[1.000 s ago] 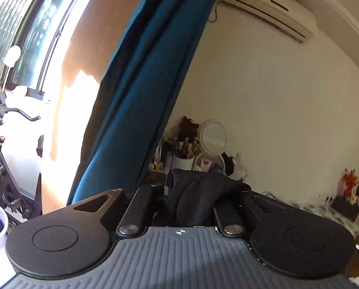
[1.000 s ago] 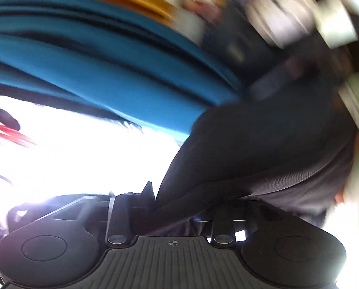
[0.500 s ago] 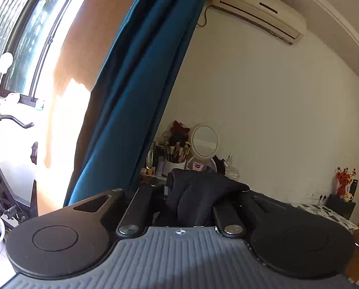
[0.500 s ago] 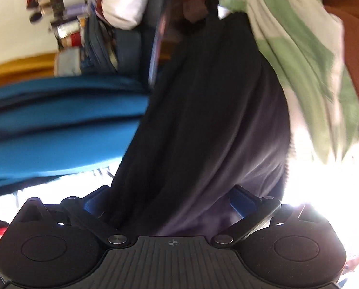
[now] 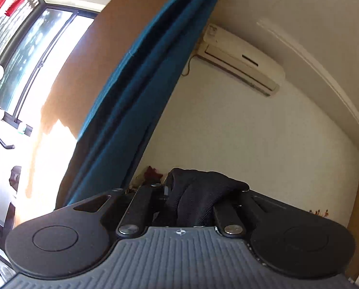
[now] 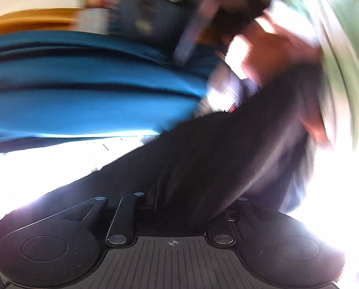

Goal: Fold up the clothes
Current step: 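Lift the black garment out of the pile with both tools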

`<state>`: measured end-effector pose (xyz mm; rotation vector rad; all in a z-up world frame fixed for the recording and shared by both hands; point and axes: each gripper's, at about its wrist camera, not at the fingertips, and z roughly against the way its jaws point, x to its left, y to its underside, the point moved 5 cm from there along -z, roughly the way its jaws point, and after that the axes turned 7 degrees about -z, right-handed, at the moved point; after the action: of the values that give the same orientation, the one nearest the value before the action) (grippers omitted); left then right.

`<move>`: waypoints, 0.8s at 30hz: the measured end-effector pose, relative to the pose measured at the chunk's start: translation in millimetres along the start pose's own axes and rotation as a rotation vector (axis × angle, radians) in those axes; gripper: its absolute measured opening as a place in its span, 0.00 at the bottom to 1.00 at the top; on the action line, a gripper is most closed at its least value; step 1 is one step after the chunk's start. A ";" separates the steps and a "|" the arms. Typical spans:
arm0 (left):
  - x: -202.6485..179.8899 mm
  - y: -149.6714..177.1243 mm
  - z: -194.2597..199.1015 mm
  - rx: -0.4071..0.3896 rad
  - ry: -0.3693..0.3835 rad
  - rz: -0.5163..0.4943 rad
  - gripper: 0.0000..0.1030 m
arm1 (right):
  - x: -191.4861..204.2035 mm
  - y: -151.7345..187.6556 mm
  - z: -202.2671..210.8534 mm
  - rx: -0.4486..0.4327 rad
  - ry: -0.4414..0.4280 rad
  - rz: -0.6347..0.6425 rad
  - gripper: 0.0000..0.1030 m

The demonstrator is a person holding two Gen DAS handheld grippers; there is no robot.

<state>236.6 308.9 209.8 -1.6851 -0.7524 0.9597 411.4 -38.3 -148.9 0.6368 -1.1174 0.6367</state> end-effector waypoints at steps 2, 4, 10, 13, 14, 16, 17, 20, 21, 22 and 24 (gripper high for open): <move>6.9 -4.2 -3.6 -0.015 0.007 0.032 0.08 | 26.9 -2.4 42.4 -0.062 -0.089 0.068 0.15; 12.6 -4.7 -11.5 -0.011 0.015 0.055 0.08 | 50.3 1.4 98.9 -0.139 -0.179 0.152 0.14; -2.7 15.3 -57.2 0.048 0.125 0.110 0.08 | 114.3 42.0 283.6 -0.478 -0.382 0.403 0.14; -33.1 23.2 -87.2 0.042 0.245 0.148 0.08 | 124.5 69.1 367.2 -0.650 -0.405 0.476 0.14; -46.1 24.2 -94.8 0.027 0.300 0.175 0.08 | 124.3 77.0 392.3 -0.697 -0.408 0.489 0.14; -74.1 24.9 -108.0 0.001 0.408 0.226 0.08 | 119.3 92.7 434.5 -0.778 -0.377 0.519 0.14; -89.1 24.7 -113.6 -0.009 0.461 0.249 0.08 | 115.2 100.9 455.0 -0.814 -0.355 0.534 0.14; -145.0 27.6 -126.7 -0.008 0.590 0.257 0.08 | 93.5 121.7 507.9 -0.887 -0.318 0.542 0.14; -168.2 32.1 -127.4 -0.004 0.631 0.239 0.08 | 84.5 127.9 524.7 -0.905 -0.318 0.538 0.14; -191.8 36.4 -127.2 0.002 0.670 0.219 0.08 | 75.1 133.9 542.2 -0.922 -0.320 0.533 0.14; -243.1 45.0 -125.0 0.007 0.722 0.193 0.08 | 56.0 144.8 579.8 -0.946 -0.334 0.525 0.14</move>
<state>228.3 34.4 246.5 -1.9399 -0.1061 0.4101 -27.0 -363.0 101.4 -0.3974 -1.7403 0.3646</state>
